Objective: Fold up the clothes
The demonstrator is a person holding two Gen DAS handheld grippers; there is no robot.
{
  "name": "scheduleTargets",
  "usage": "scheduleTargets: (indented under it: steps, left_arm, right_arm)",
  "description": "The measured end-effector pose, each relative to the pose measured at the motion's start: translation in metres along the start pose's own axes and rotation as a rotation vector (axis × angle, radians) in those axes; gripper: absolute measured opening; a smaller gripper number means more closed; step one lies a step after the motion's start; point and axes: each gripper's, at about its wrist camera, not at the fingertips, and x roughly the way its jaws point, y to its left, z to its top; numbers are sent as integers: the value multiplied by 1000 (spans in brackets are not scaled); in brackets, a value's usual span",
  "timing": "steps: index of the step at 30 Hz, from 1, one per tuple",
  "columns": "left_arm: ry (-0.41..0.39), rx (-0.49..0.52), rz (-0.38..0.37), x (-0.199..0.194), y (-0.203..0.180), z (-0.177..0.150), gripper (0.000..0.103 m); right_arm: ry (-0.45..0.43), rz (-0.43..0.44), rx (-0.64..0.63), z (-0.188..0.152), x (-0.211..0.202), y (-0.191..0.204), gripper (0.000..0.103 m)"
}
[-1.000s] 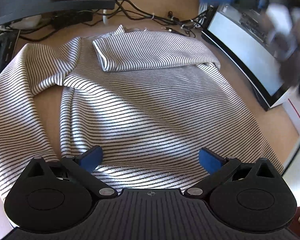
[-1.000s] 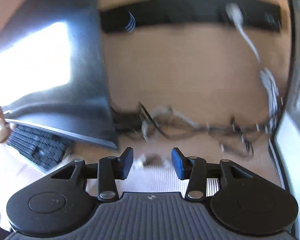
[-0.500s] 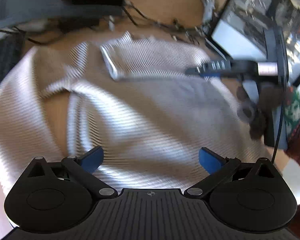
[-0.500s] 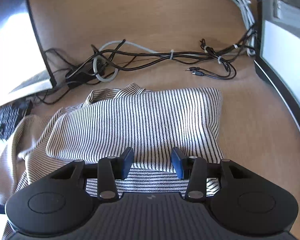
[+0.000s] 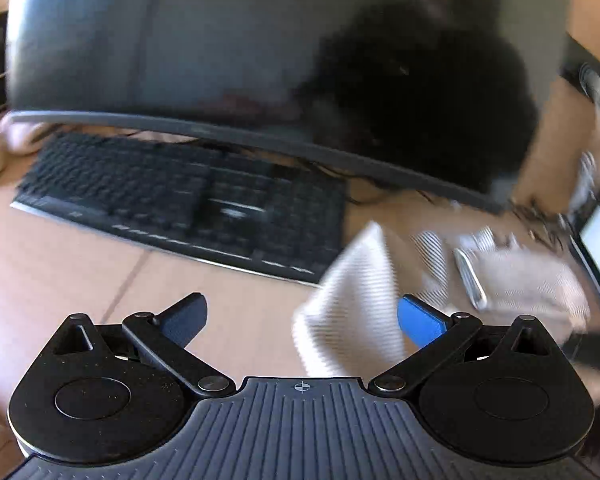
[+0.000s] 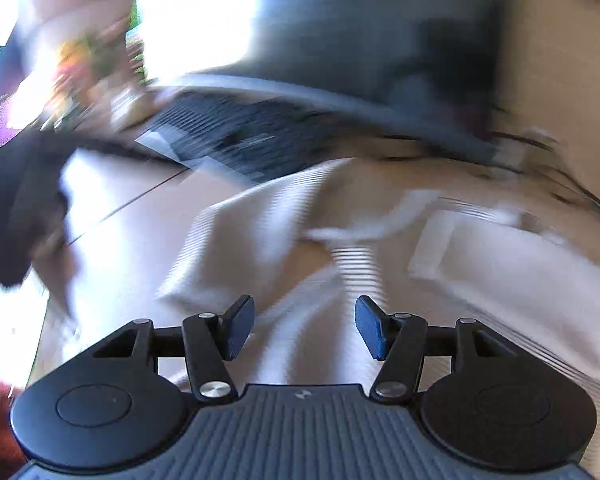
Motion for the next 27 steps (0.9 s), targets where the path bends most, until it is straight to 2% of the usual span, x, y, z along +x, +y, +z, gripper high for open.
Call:
scheduleTargets:
  steps: [5,10,12,14,17,19,20,21,24,27]
  left_arm:
    - [-56,-75,28,-17,32,1,103]
    - [-87,-111,33,-29,51,-4,103]
    - [-85,-118,33,-30,57,-6,103]
    - [-74,-123,31,-28,63,-9,103]
    - [-54,-133,21,-24,70,-12,103]
    - [-43,-133,8,-24,73,-14,103]
    - [-37,-130,2,-23,74,-15,103]
    - [-31,-125,-4,-22,74,-15,103]
    - [-10,-112,-19,-17,73,-17,103]
    - [3,-105,-41,-9,67,-16,103]
  right_arm:
    - [41,-17,-242,6,23,50,56]
    - [55,-34,-291,12,29,60,54]
    - [70,-35,-310,10,34,65,49]
    - [76,-51,-340,9,41,72,48]
    - [79,-126,-429,6,59,81,48]
    - [67,-177,-437,4,68,80,40]
    - [58,-192,-416,5,71,77,27]
    - [49,-223,-386,9,71,74,6]
    - [-34,-329,-328,26,51,59,3]
    - [-170,-467,-289,55,-6,32,3]
